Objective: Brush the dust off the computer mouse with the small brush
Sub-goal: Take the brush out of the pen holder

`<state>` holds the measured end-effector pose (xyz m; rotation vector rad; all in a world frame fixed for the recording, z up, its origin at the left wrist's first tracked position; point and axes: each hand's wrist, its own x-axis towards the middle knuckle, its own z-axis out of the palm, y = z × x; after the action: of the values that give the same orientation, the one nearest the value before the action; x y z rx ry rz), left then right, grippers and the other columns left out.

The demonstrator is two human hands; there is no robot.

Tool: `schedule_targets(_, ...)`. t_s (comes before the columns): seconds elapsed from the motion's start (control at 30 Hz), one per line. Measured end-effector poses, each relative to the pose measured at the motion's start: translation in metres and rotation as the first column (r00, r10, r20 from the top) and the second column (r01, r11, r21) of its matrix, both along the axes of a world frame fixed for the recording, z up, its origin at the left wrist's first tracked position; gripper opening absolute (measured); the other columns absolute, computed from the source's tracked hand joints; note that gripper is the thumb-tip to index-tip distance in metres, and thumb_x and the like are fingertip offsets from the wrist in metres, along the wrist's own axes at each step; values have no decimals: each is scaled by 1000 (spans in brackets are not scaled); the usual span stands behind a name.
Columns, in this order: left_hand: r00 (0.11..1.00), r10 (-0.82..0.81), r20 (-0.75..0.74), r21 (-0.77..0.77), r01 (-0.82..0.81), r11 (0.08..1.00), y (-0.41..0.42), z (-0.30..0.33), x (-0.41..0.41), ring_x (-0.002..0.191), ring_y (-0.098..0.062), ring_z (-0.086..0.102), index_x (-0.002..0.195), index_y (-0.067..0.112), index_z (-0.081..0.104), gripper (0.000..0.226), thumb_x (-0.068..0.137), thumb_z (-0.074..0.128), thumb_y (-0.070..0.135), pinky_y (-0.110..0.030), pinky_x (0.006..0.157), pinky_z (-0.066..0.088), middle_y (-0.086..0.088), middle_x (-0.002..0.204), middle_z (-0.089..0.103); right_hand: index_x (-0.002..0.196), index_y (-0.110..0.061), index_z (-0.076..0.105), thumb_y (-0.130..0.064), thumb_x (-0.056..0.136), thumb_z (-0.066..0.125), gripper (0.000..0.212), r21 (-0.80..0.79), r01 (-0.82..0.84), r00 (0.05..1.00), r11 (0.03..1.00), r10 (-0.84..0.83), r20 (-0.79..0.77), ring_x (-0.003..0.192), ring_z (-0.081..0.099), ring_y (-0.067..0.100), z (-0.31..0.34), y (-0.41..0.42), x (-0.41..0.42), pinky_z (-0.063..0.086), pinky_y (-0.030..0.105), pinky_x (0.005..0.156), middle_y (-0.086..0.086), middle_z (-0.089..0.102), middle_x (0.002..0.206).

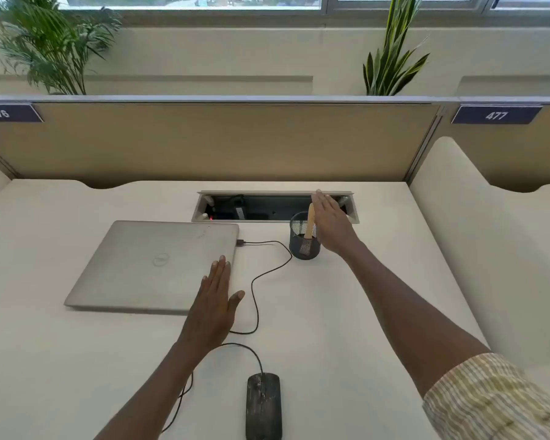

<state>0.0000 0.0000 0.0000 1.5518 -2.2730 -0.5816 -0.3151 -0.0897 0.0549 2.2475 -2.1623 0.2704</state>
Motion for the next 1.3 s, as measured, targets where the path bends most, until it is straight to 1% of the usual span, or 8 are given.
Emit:
schedule_targets(0.13, 999, 24, -22, 10, -24, 1000, -2, 6, -1, 156, -7, -11, 163, 10, 4, 70, 108, 35, 40, -27, 126, -4, 5, 170, -6, 156, -1, 22, 10, 93, 44, 67, 47, 10, 995, 999, -15, 97, 152, 24, 32, 5, -6, 4, 26, 40, 122, 14, 29, 164)
schedule_targets(0.3, 999, 25, -36, 25, -24, 999, 1, 5, 2, 157, -9, -9, 163, 9, 6, 70, 108, 37, 38, -32, 129, 0, 2, 171, -4, 144, 2, 46, 16, 89, 47, 57, -25, 17, 973, 1000, -11, 231, 125, 52, 37, 2, -1, 12, 46, 42, 102, 19, 54, 138)
schedule_targets(0.53, 996, 26, -81, 48, -23, 999, 12, 3, 3, 157, -7, -8, 163, 10, 6, 70, 108, 37, 39, -34, 130, 5, 5, 171, -3, 128, 1, 62, 2, 95, 43, 37, -29, 130, 887, 991, -103, 451, 103, 62, 38, 12, 4, 22, 52, 44, 86, 23, 69, 110)
schedule_targets(0.7, 992, 26, -122, 75, -17, 997, 23, 4, 5, 156, -3, -8, 163, 13, 6, 68, 108, 37, 39, -22, 125, 3, 9, 170, -2, 86, 7, 63, 3, 91, 46, 19, -131, 211, 826, 969, -105, 554, 77, 61, 37, 29, 15, 22, 50, 51, 73, 22, 67, 80)
schedule_targets(0.87, 968, 60, -243, 93, -38, 995, 48, 9, 9, 157, -5, 7, 163, 17, 16, 64, 107, 39, 38, -28, 126, 15, 8, 171, 12, 94, 4, 69, 3, 91, 52, 17, -285, 276, 828, 918, -76, 556, 78, 62, 34, 59, 36, 16, 44, 34, 70, 19, 71, 85)
schedule_targets(0.97, 945, 75, -319, 71, -56, 996, 69, 8, 13, 155, -15, 25, 159, 14, 27, 58, 107, 47, 28, -37, 126, 24, 0, 168, 27, 101, 2, 67, 1, 94, 55, 14, -325, 295, 816, 899, -60, 575, 81, 66, 32, 74, 55, 15, 53, 39, 75, 18, 72, 89)
schedule_targets(1.07, 928, 70, -367, 68, -48, 997, 92, 3, 19, 149, -19, 37, 155, 11, 37, 53, 105, 52, 20, -29, 121, 28, 1, 160, 39, 102, 2, 63, 0, 94, 57, 11, -337, 305, 799, 891, -47, 599, 80, 68, 30, 83, 77, 19, 56, 41, 76, 15, 73, 91)
schedule_targets(1.3, 917, 62, -395, 186, 14, 982, 131, -13, 35, 141, -18, 47, 150, 18, 46, 59, 97, 47, 46, -42, 119, 37, 5, 149, 51, 100, -4, 61, 0, 92, 60, 9, -368, 309, 781, 877, -12, 625, 68, 62, 26, 79, 137, 51, 50, 30, 66, 13, 72, 88)
